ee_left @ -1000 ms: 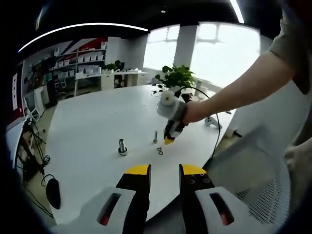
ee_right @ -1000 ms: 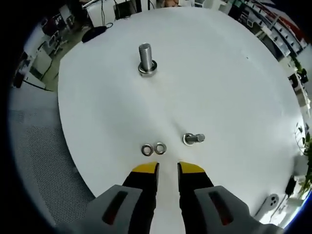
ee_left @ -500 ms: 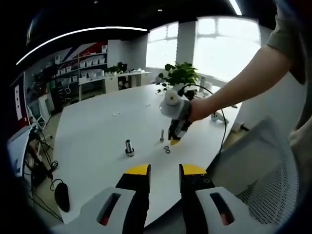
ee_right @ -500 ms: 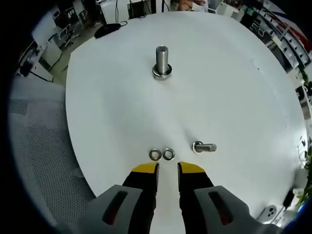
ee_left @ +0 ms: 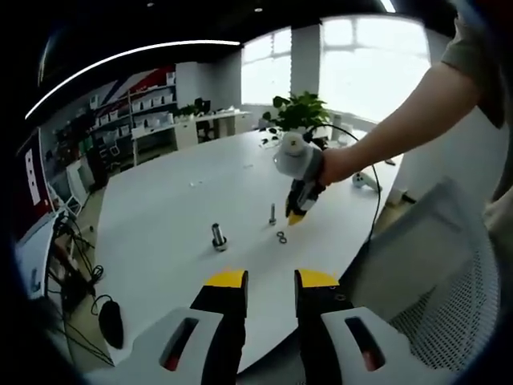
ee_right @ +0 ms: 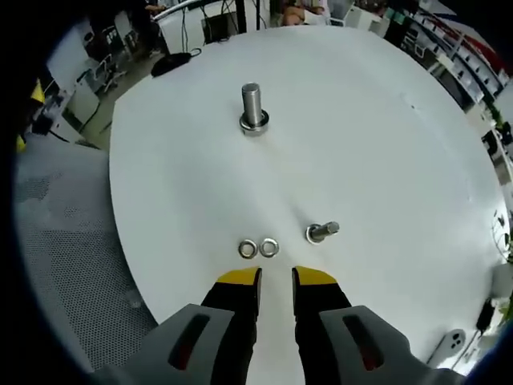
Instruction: Place the washer onto the threaded stud by aligning its center hole with the stud, sliding it down to the base, and recovering from edge contact or off-axis alignment until the washer reaches the visible bottom stop.
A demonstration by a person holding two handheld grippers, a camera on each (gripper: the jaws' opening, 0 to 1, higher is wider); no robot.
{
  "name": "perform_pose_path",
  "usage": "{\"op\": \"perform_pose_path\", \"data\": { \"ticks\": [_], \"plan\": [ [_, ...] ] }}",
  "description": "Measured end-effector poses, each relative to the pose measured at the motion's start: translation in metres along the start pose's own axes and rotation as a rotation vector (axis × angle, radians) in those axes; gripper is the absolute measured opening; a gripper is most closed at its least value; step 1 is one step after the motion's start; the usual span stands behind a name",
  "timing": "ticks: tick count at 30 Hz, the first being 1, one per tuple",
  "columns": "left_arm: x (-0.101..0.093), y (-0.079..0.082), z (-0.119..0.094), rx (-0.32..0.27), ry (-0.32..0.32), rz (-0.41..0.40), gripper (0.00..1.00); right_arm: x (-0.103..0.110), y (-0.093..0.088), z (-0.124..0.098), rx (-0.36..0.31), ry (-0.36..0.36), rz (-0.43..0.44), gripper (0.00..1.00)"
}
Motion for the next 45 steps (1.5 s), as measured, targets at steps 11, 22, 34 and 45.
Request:
{"op": "perform_pose_path", "data": {
  "ticks": [11, 22, 34, 45],
  "plan": [
    [-0.004, -0.001, 0.002, 0.036, 0.008, 0.058, 0.21, 0.002, -0.004, 0.011, -0.002, 0.009, 0.021, 0.17],
    [-0.003, 0.000, 0.001, 0.026, 0.002, 0.051, 0.20, 0.006, 0.004, 0.032, 0.017, -0.002, 0.073, 0.17],
    [-0.003, 0.000, 0.001, 0.019, -0.008, 0.043, 0.20, 0.008, 0.012, 0.037, 0.015, -0.001, 0.095, 0.17],
    [-0.003, 0.000, 0.001, 0.022, -0.009, 0.044, 0.19, 0.009, 0.020, 0.038, 0.037, 0.007, 0.047, 0.18]
  ]
}}
Point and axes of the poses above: the point that each gripper's makers call its tool centre point, and the gripper's own axes: z roughly forward along the fingers, x roughly to its left, y roughly out of its top, the point moved 10 cm from there along -z, roughly backward along the fingers, and after that the axes turned 3 degrees about -y, right-handed, at the moved point
